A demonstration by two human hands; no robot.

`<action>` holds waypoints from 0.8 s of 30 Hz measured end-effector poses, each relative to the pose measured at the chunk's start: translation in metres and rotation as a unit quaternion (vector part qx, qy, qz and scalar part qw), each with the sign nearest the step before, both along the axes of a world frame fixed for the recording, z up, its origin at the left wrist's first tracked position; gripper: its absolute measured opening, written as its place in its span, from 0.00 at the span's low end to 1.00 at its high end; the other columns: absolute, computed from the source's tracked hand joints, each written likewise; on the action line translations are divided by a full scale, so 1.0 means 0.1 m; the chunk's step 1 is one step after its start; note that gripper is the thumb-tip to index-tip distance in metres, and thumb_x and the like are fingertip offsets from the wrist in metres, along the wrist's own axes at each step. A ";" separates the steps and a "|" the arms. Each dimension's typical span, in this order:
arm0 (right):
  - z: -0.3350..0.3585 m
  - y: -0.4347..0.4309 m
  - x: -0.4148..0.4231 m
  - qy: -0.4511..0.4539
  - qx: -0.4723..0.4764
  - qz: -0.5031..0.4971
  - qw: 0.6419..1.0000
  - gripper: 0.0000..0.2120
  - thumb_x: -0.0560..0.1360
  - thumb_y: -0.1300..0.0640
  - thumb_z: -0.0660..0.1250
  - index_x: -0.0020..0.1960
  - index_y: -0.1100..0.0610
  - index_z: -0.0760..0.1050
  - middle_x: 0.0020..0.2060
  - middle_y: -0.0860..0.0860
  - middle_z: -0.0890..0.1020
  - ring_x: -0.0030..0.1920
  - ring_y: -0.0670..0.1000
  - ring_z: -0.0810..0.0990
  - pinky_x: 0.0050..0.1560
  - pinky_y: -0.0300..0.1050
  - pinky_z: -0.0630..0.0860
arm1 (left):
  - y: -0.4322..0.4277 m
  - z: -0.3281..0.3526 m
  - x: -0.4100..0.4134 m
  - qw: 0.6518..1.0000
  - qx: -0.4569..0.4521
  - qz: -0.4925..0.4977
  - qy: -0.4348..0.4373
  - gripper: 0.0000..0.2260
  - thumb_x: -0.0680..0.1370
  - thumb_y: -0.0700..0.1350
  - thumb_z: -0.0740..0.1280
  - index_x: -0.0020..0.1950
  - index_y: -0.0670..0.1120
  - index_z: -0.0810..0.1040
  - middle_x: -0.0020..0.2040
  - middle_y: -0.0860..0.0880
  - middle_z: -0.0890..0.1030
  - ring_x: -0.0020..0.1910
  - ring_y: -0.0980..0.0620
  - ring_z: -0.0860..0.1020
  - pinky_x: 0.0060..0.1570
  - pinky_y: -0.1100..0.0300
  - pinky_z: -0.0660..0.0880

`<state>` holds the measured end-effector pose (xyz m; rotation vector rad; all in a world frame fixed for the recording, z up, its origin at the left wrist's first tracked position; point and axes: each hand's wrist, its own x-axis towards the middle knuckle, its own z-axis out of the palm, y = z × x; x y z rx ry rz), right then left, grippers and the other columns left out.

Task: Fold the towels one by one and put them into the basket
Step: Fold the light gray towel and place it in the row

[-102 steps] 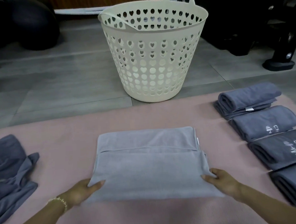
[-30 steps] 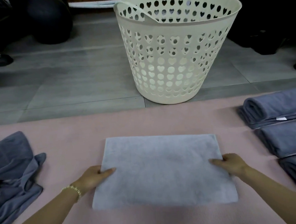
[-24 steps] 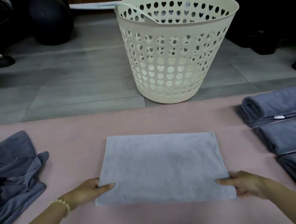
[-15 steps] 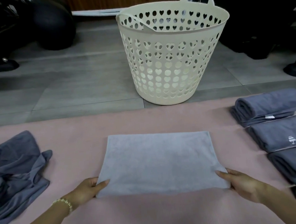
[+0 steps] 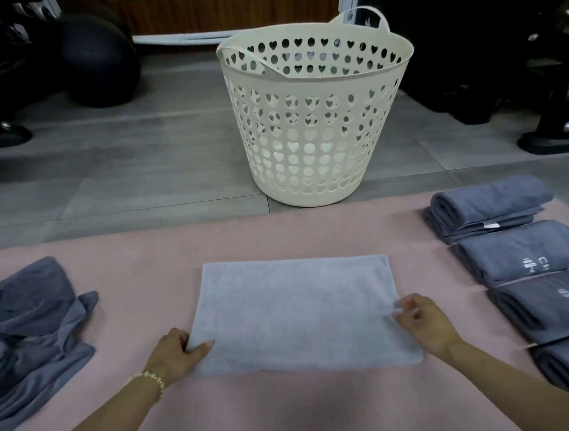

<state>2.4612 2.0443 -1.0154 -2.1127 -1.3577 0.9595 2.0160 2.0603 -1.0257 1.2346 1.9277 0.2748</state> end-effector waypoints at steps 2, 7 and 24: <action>0.03 0.02 -0.21 -0.050 0.027 0.098 0.994 0.09 0.72 0.50 0.70 0.51 0.47 0.76 0.55 0.48 0.76 0.55 0.49 0.75 0.60 0.41 0.70 | 0.03 -0.04 -0.01 0.999 -0.032 0.002 -0.020 0.35 0.58 0.69 0.70 0.52 0.43 0.77 0.46 0.48 0.82 0.42 0.50 0.80 0.36 0.60 0.74; -0.11 -0.08 -0.71 -0.158 -0.039 0.361 0.918 0.51 0.59 0.19 0.33 0.74 0.41 0.56 0.76 0.44 0.50 0.76 0.46 0.48 0.76 0.42 0.46 | 0.02 -0.03 0.09 0.995 -0.077 0.005 -0.065 0.29 0.66 0.52 0.78 0.60 0.38 0.76 0.56 0.43 0.81 0.47 0.48 0.78 0.44 0.61 0.74; 0.29 0.39 -0.40 0.444 -0.148 -0.123 0.875 0.32 0.79 0.36 0.45 0.57 0.59 0.76 0.52 0.59 0.81 0.53 0.59 0.80 0.51 0.52 0.76 | 0.35 0.82 2.19 0.919 0.002 -0.178 -0.353 0.20 0.80 0.41 0.62 0.72 0.45 0.65 0.56 0.51 0.75 0.52 0.59 0.75 0.44 0.73 0.72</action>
